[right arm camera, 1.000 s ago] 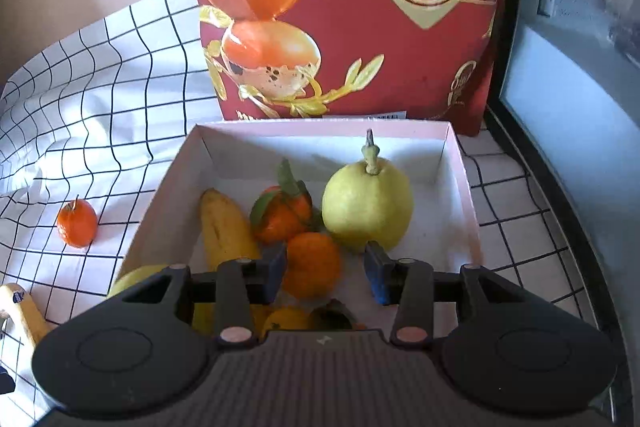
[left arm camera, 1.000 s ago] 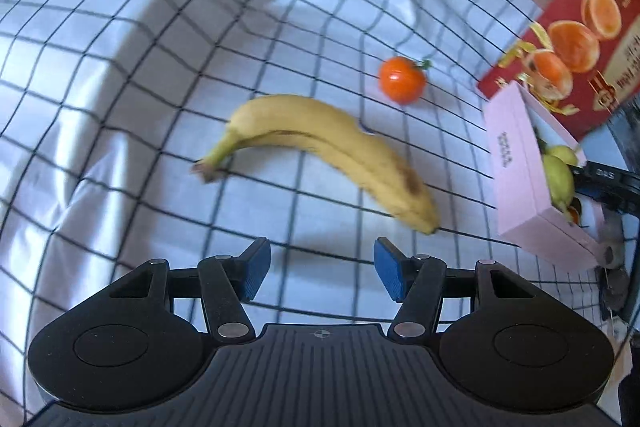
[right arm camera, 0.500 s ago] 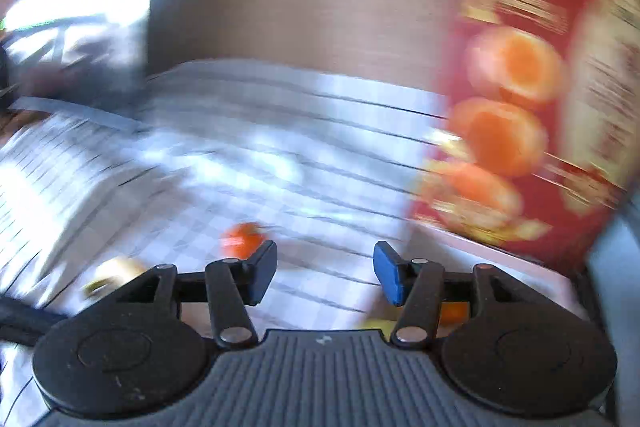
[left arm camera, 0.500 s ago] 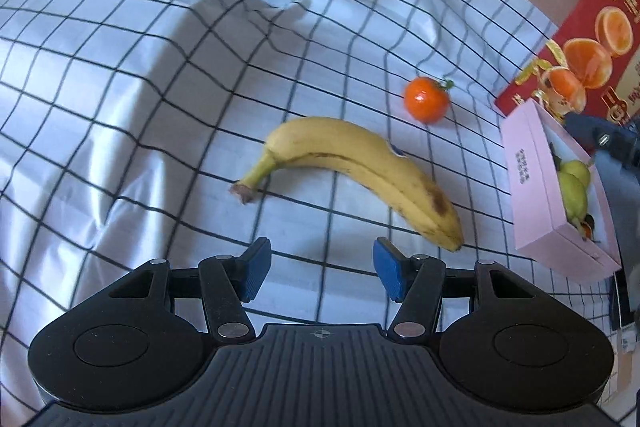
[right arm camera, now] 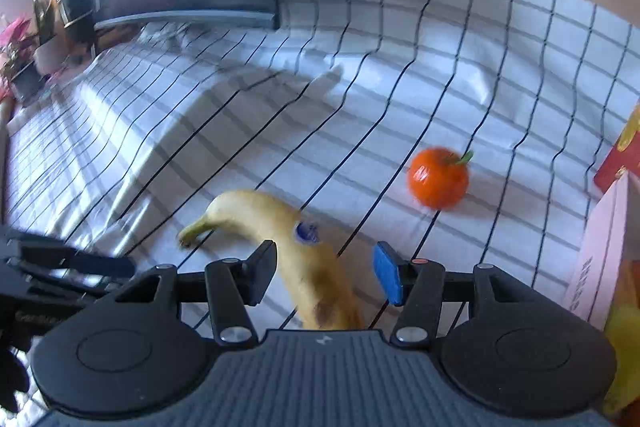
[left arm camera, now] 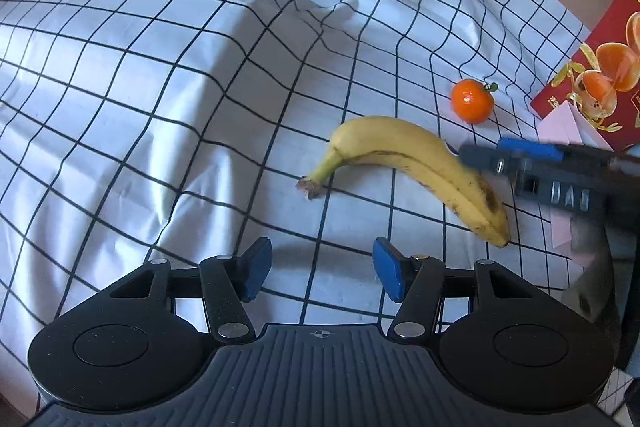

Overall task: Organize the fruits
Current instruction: 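Grasp the leafy tangerine on the cloth with the left gripper, then grasp the yellow banana with the right gripper while the left gripper holds the tangerine, then carry the banana and tangerine to the pink box and release them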

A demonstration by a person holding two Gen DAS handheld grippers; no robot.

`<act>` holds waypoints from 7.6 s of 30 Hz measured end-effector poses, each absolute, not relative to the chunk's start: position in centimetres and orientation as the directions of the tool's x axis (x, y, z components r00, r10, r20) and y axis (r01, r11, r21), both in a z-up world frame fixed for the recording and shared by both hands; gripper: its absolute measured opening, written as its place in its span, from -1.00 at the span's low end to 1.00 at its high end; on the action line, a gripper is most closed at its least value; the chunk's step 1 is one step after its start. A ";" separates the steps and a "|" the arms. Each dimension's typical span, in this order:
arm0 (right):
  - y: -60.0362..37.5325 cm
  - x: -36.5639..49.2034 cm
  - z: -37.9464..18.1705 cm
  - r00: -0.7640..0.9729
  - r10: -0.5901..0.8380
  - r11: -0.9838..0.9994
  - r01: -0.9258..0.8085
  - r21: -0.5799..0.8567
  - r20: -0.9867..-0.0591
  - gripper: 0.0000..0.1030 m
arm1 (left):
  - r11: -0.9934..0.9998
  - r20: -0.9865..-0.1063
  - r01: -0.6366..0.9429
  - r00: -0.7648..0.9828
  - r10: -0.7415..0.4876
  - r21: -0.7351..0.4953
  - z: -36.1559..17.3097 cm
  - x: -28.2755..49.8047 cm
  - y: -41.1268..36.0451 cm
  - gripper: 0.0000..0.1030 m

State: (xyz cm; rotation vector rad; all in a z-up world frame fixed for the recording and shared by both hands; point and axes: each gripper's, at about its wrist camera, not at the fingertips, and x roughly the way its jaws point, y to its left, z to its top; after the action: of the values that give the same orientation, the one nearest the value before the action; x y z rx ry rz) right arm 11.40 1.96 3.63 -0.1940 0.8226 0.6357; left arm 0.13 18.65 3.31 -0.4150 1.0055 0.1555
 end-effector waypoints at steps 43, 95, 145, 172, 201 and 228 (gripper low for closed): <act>-9.3 -3.6 1.0 0.642 0.236 0.954 -0.297 0.048 -0.729 0.04 | 0.956 -0.835 0.290 0.536 -0.126 0.042 1.6 21.7 5.6 0.08; 4.8 11.0 1.0 0.449 0.483 0.724 -0.688 0.054 -0.752 -0.25 | 0.880 -0.806 -0.341 0.587 -0.075 -0.330 2.7 -3.6 20.4 0.06; -1.0 12.6 1.2 0.551 0.452 0.860 -0.479 0.178 -0.702 -0.01 | 0.921 -0.782 -0.194 0.603 -0.160 -0.338 2.6 -1.5 17.1 0.06; 2.3 8.4 1.3 0.432 0.456 0.788 -0.602 0.128 -0.778 -0.31 | 0.923 -0.777 -0.184 0.608 -0.163 -0.338 2.6 -1.5 17.2 0.07; 0.8 7.2 3.9 0.584 0.481 0.813 -0.577 0.083 -0.653 -0.30 | 0.931 -0.758 -0.174 0.637 -0.143 -0.322 2.4 -2.0 16.7 0.07; -22.3 -6.8 15.3 0.902 0.223 0.971 -0.172 0.167 -0.370 -0.30 | 0.830 -0.548 0.436 0.623 -0.558 -0.349 14.6 4.2 -0.6 0.04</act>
State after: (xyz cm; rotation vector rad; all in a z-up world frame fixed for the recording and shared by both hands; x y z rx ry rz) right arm -6.81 -22.30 15.27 0.1313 0.3976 0.2052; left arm 4.21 -0.64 14.58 -0.1886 0.6923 -0.5748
